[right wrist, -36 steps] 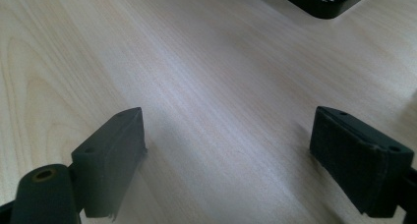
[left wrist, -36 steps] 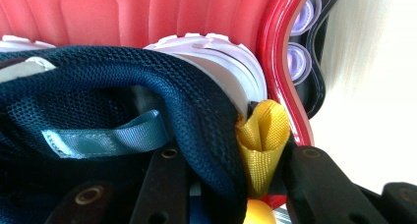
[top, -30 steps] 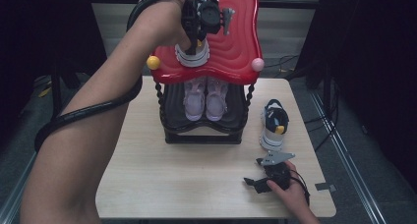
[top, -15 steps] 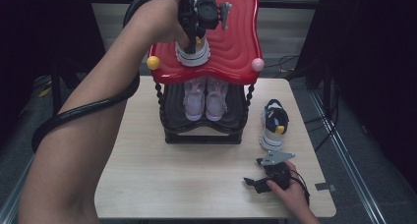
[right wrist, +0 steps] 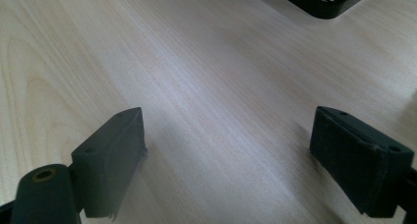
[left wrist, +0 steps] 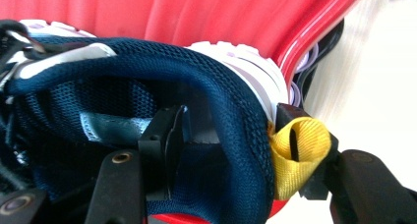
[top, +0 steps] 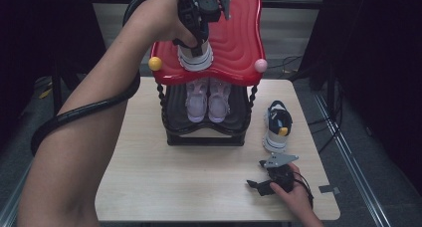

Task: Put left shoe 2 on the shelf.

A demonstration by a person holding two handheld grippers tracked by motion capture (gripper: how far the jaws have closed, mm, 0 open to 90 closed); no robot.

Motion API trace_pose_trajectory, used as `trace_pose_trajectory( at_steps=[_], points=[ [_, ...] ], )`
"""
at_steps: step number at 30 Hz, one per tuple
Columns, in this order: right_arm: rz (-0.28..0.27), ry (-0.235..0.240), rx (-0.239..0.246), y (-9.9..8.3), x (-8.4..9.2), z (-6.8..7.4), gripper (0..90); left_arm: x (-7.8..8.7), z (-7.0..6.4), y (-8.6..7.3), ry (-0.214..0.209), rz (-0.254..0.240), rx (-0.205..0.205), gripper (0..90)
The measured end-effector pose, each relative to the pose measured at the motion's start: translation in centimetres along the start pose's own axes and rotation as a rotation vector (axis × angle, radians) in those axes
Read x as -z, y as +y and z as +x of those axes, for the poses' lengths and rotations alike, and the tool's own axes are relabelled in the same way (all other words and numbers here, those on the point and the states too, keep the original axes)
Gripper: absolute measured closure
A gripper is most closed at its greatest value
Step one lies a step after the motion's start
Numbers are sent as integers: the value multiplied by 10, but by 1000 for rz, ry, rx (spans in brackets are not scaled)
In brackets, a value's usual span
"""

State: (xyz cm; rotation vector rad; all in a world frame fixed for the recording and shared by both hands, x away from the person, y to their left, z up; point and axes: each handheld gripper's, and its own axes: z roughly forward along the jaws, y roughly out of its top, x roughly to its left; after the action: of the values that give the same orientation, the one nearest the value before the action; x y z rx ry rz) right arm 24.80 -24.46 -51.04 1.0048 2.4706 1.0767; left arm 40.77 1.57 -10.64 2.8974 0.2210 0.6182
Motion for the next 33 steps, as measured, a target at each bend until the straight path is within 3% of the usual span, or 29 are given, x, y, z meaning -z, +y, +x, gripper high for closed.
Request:
trace_pose_trajectory(
  at_steps=[6, 12, 21, 25, 27, 29, 33],
  points=[
    [0, 0, 1, 0, 0, 0, 131, 1, 0, 2, 2, -30, 19, 463],
    [0, 0, 0, 0, 0, 0, 131, 2, -3, 6, -11, -16, -23, 563],
    [0, 0, 1, 0, 0, 0, 131, 2, -7, 5, 5, 5, -88, 612],
    [0, -1, 1, 0, 0, 0, 130, 3, -7, 3, 8, 3, -83, 619],
    [-1, 2, 0, 0, 0, 0, 131, 3, -8, 2, 12, 20, -110, 622],
    [-1, 2, 0, 0, 0, 0, 131, 3, -9, 2, 10, 21, -112, 626],
    [-1, 1, 1, 0, 0, 0, 130, 3, -8, 0, 10, 18, -100, 627]
  ],
)
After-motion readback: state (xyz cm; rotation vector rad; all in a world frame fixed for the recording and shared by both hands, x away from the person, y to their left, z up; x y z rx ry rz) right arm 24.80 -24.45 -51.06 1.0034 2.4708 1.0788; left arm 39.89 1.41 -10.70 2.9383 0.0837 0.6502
